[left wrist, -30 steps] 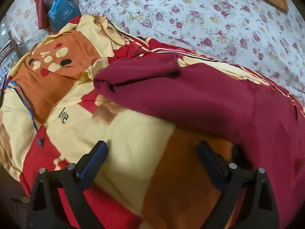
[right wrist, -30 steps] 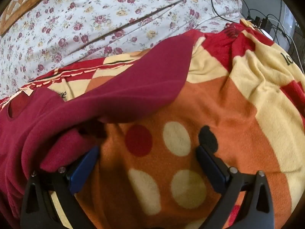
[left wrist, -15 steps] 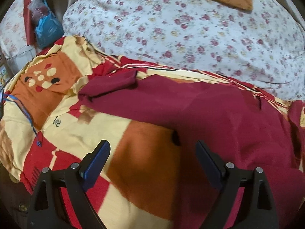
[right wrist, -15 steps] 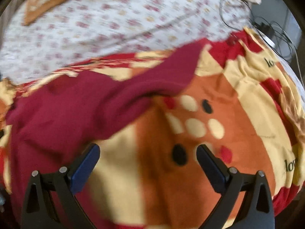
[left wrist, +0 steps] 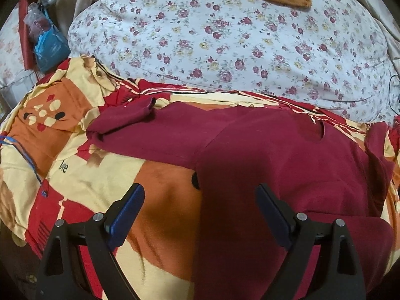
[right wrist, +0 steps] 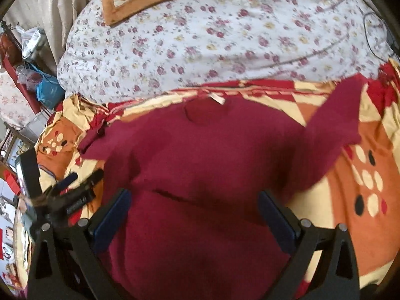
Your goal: Fold small clothes
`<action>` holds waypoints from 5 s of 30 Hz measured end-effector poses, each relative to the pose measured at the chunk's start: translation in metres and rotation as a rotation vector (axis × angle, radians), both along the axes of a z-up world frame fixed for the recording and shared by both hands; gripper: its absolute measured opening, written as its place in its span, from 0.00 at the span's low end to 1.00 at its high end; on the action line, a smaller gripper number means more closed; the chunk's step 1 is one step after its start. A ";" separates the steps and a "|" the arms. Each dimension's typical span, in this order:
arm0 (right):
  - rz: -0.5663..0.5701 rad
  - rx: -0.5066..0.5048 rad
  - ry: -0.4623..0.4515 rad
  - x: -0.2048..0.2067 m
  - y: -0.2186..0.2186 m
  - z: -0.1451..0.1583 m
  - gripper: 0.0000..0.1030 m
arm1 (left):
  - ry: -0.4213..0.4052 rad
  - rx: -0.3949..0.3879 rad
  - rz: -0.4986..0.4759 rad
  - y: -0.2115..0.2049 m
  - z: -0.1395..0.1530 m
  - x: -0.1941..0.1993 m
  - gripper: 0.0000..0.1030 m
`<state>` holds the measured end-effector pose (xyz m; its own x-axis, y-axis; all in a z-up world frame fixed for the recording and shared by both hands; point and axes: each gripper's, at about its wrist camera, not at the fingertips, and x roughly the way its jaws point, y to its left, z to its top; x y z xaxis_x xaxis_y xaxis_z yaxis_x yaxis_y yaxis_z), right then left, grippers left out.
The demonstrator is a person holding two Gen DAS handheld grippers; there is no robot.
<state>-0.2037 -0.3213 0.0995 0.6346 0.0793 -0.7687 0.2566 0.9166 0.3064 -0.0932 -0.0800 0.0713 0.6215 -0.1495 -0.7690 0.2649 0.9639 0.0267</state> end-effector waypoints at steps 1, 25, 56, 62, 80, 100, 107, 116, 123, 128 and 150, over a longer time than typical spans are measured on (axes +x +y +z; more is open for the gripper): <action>-0.013 -0.024 -0.008 0.005 0.004 -0.001 1.00 | 0.000 0.003 -0.001 0.000 0.000 0.000 0.82; -0.043 -0.222 0.044 0.046 0.030 -0.042 1.00 | 0.045 -0.023 0.001 -0.012 -0.012 0.009 0.82; -0.082 -0.249 0.072 0.071 0.023 -0.062 1.00 | 0.026 0.000 0.009 -0.012 -0.013 0.031 0.81; -0.079 -0.253 0.066 0.076 0.025 -0.063 1.00 | 0.024 -0.001 0.019 -0.008 -0.013 0.038 0.81; -0.072 -0.254 0.074 0.089 0.026 -0.066 1.00 | 0.029 0.024 0.046 0.004 -0.022 0.060 0.81; -0.018 -0.220 0.070 0.096 0.037 -0.066 1.00 | 0.070 0.042 0.194 0.084 -0.041 0.158 0.68; 0.005 -0.224 0.088 0.099 0.040 -0.069 1.00 | 0.061 0.060 0.187 0.079 -0.046 0.168 0.68; 0.002 -0.220 0.099 0.104 0.038 -0.071 1.00 | 0.037 0.134 0.157 0.066 -0.053 0.185 0.68; -0.002 -0.212 0.099 0.102 0.036 -0.071 1.00 | 0.054 0.049 0.140 0.076 -0.051 0.194 0.12; -0.005 -0.208 0.091 0.098 0.034 -0.068 1.00 | 0.045 -0.073 0.156 0.094 -0.033 0.183 0.00; -0.061 -0.176 0.073 0.073 0.014 -0.054 1.00 | 0.009 -0.172 -0.019 0.030 0.027 0.109 0.00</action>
<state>-0.1303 -0.3077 0.0450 0.5759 -0.0969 -0.8118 0.3288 0.9366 0.1214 0.0160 -0.0501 0.0983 0.6108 -0.2911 -0.7364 0.2830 0.9488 -0.1404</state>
